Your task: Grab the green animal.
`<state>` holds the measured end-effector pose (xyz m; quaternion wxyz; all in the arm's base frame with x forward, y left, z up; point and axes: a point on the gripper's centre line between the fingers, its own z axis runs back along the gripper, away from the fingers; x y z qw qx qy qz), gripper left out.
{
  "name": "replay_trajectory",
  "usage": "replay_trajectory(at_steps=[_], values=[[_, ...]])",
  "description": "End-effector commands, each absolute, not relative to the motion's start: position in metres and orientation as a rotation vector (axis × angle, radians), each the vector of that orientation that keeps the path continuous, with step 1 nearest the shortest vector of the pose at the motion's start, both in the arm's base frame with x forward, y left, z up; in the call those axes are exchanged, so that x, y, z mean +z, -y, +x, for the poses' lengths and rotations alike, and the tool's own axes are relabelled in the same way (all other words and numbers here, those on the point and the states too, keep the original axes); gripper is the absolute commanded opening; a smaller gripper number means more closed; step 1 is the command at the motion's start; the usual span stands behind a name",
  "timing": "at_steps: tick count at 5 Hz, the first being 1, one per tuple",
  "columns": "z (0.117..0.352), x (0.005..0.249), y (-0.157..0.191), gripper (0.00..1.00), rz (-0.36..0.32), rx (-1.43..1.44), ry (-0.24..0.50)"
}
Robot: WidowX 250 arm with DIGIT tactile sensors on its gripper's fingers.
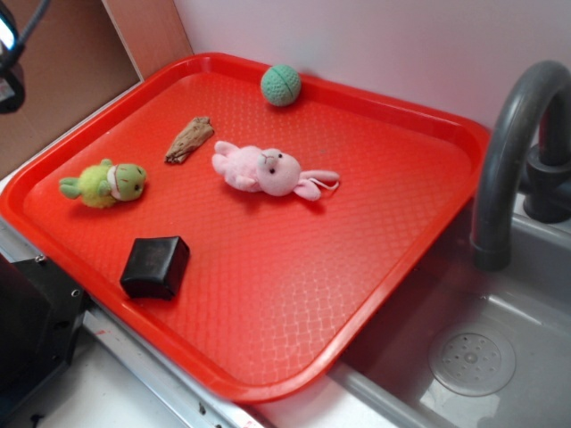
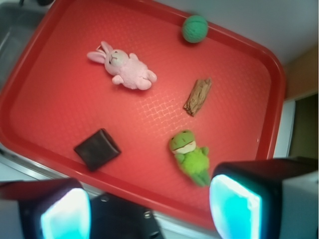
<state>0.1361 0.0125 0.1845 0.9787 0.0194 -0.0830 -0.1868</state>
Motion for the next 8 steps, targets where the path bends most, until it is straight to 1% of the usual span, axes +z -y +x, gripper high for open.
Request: replay_trajectory(at_steps=[1, 2, 3, 4, 5, 7, 8], values=[[0.146, 0.147, -0.04, 1.0, 0.045, -0.513, 0.126], [0.148, 0.121, -0.054, 1.0, 0.043, -0.504, 0.082], [0.149, 0.088, -0.062, 1.0, 0.124, -0.5, 0.026], [0.152, 0.06, -0.073, 1.0, 0.167, -0.471, -0.006], [0.157, 0.042, -0.067, 1.0, 0.175, -0.513, -0.041], [0.162, 0.027, -0.068, 1.0, 0.183, -0.522, -0.079], [0.162, 0.021, -0.069, 0.57, 0.191, -0.502, -0.094]])
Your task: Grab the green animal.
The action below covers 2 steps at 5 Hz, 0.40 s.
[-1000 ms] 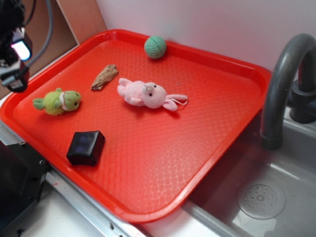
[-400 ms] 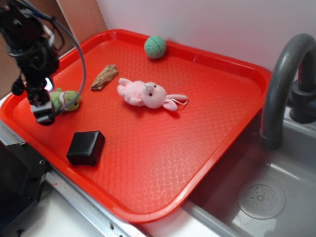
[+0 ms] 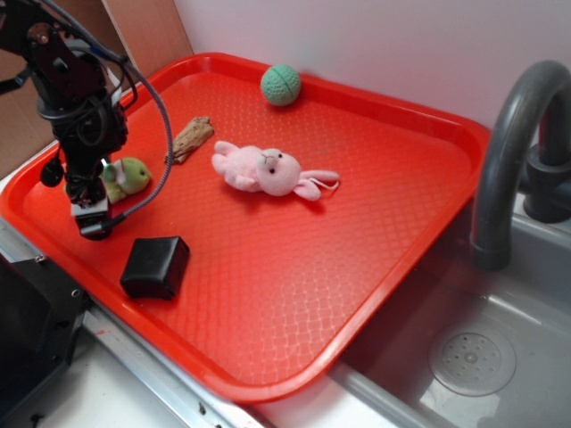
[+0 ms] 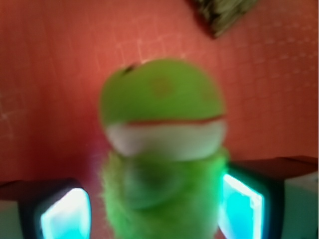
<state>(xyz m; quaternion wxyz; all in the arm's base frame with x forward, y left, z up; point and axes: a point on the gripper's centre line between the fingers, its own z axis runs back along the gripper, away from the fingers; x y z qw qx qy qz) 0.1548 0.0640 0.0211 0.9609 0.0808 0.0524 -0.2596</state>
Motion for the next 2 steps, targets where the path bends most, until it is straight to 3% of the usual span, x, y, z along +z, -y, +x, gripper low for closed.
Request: replay_trajectory(at_steps=[1, 2], values=[[0.1604, 0.0207, -0.0706, 0.0, 0.188, -0.492, -0.091], [0.1595, 0.0269, -0.0747, 0.0, 0.18, -0.444, -0.088]])
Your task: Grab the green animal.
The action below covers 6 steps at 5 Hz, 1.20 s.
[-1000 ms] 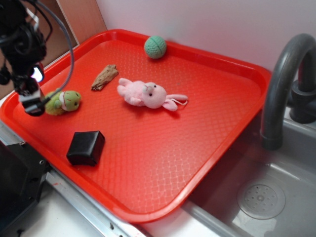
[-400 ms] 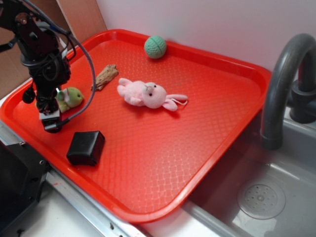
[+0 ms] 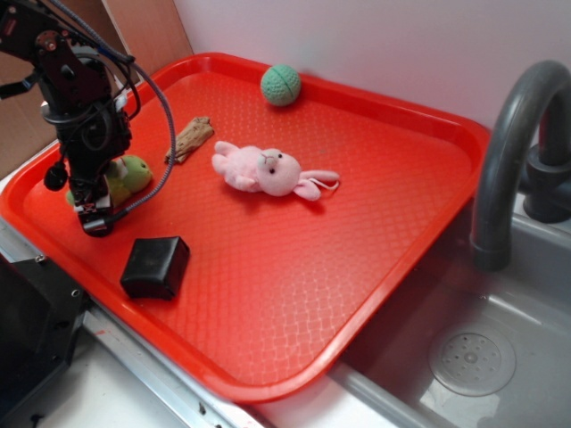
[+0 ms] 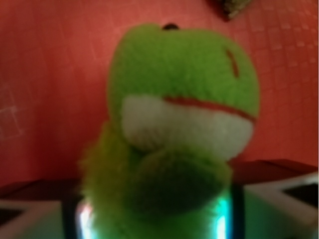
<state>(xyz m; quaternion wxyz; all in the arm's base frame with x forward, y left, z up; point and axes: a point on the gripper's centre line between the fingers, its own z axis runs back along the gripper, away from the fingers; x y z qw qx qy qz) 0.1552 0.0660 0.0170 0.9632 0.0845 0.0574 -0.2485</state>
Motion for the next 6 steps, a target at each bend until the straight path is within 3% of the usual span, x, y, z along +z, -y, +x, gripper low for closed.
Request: replay_trajectory(at_steps=[1, 2, 4, 5, 6], values=[[0.158, 0.061, -0.079, 0.0, 0.159, -0.243, -0.105], [0.159, 0.113, -0.066, 0.0, 0.246, -0.025, -0.04], [0.153, 0.182, -0.009, 0.0, 0.135, 0.232, 0.147], [0.157, 0.186, 0.002, 0.0, 0.153, 0.203, 0.189], [0.16, 0.18, 0.003, 0.26, 0.19, 0.092, 0.208]])
